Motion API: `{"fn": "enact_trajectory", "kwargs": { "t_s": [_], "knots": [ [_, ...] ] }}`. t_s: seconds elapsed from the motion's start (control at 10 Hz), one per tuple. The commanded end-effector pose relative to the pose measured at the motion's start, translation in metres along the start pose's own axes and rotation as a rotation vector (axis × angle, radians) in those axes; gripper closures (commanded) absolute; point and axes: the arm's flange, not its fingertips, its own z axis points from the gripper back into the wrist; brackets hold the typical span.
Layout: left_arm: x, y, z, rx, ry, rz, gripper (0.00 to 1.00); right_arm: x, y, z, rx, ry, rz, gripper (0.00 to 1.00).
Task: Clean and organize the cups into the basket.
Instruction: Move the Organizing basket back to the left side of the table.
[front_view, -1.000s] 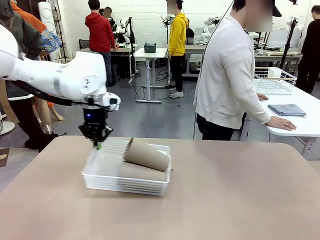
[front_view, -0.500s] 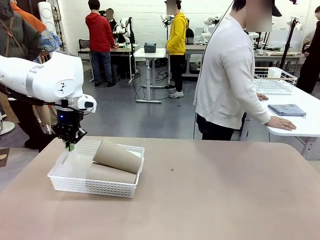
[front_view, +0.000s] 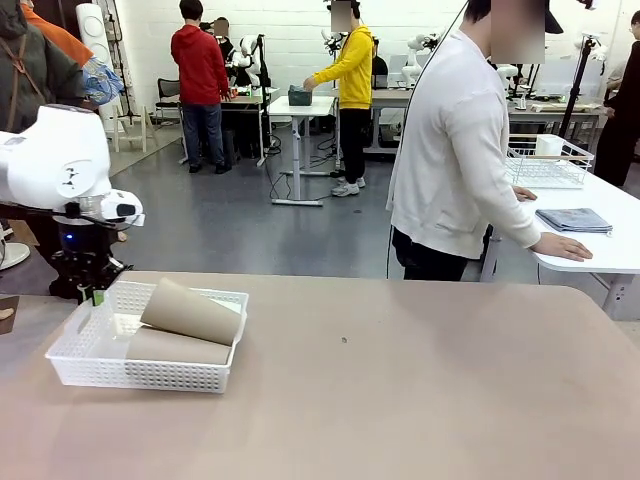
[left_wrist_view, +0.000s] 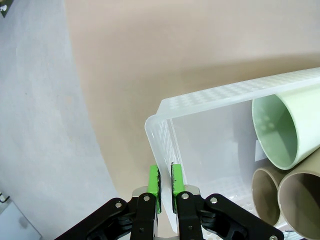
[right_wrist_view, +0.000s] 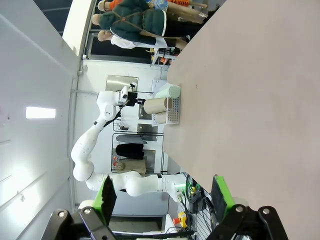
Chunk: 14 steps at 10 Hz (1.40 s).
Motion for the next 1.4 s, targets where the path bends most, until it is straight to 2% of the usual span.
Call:
{"fn": "enact_trajectory", "kwargs": {
  "t_s": [0.0, 0.4, 0.5, 0.6, 0.7, 0.8, 0.9, 1.3],
  "knots": [
    [-0.007, 0.012, 0.0, -0.009, -0.027, 0.002, 0.88, -0.002, -0.001, 0.001, -0.002, 0.005, 0.001, 0.0],
    [0.007, 0.018, -0.012, 0.014, 0.01, 0.027, 0.88, -0.002, -0.001, 0.001, -0.002, 0.005, 0.001, 0.0],
    [0.01, 0.019, -0.013, 0.024, -0.007, 0.027, 0.28, -0.002, -0.001, 0.001, -0.002, 0.005, 0.001, 0.0],
    [0.011, 0.018, -0.014, 0.038, -0.018, 0.031, 0.28, -0.002, -0.001, 0.001, -0.002, 0.005, 0.001, 0.0],
    [0.011, 0.018, -0.013, 0.043, -0.023, 0.035, 0.0, -0.002, -0.001, 0.001, -0.002, 0.005, 0.001, 0.0],
    [0.011, 0.02, -0.013, 0.046, -0.037, 0.039, 0.27, -0.002, -0.001, 0.001, -0.002, 0.005, 0.001, 0.0],
    [0.01, 0.02, -0.013, 0.048, -0.051, 0.04, 0.0, -0.002, -0.001, 0.001, -0.002, 0.005, 0.001, 0.0],
    [0.004, 0.024, -0.006, 0.015, -0.07, 0.067, 0.0, -0.002, -0.001, 0.001, -0.002, 0.005, 0.001, 0.0]
  ]
}}
